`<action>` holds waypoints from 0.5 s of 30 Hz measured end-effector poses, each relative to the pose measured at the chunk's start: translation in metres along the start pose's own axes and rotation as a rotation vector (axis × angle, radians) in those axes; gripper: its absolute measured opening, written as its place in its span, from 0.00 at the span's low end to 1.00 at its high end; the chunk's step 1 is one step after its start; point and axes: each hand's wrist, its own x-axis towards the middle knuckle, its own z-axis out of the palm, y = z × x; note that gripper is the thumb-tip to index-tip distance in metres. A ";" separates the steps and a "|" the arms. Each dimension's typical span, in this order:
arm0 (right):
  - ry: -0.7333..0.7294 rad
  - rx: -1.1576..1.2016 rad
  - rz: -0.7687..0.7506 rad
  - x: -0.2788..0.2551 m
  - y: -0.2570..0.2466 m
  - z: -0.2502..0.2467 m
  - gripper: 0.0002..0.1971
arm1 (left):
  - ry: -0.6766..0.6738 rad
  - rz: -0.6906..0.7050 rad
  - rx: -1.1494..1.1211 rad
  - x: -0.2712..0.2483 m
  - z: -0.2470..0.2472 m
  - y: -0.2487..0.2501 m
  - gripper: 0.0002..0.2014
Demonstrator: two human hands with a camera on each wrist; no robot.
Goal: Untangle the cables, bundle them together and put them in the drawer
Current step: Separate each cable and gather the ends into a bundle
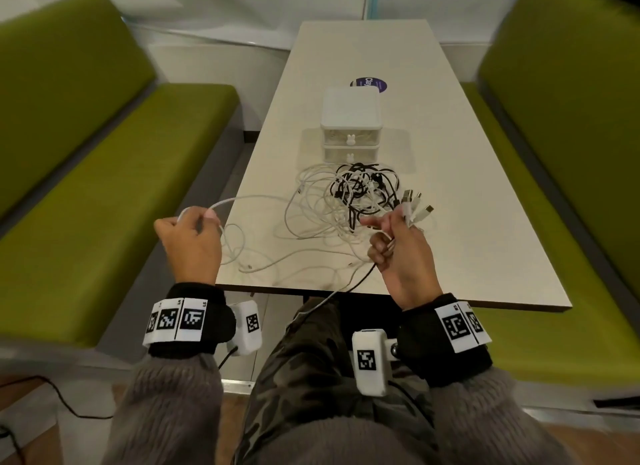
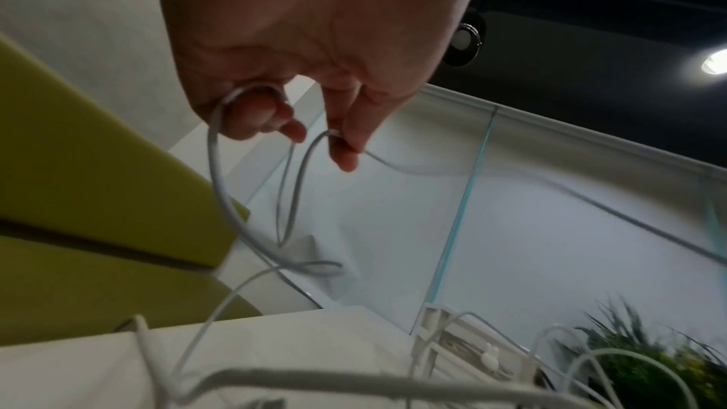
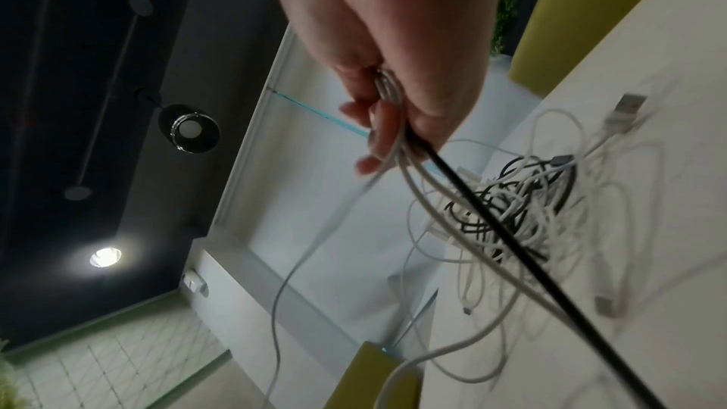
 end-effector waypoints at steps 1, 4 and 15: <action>0.008 0.072 -0.003 0.003 -0.002 0.003 0.21 | 0.026 -0.049 0.032 0.003 -0.004 -0.002 0.10; -0.011 0.228 -0.022 0.011 -0.011 0.016 0.21 | -0.066 -0.227 0.372 0.013 -0.016 0.001 0.10; -0.245 0.137 -0.031 0.016 -0.020 0.092 0.23 | -1.036 0.297 -0.220 -0.052 0.036 0.049 0.08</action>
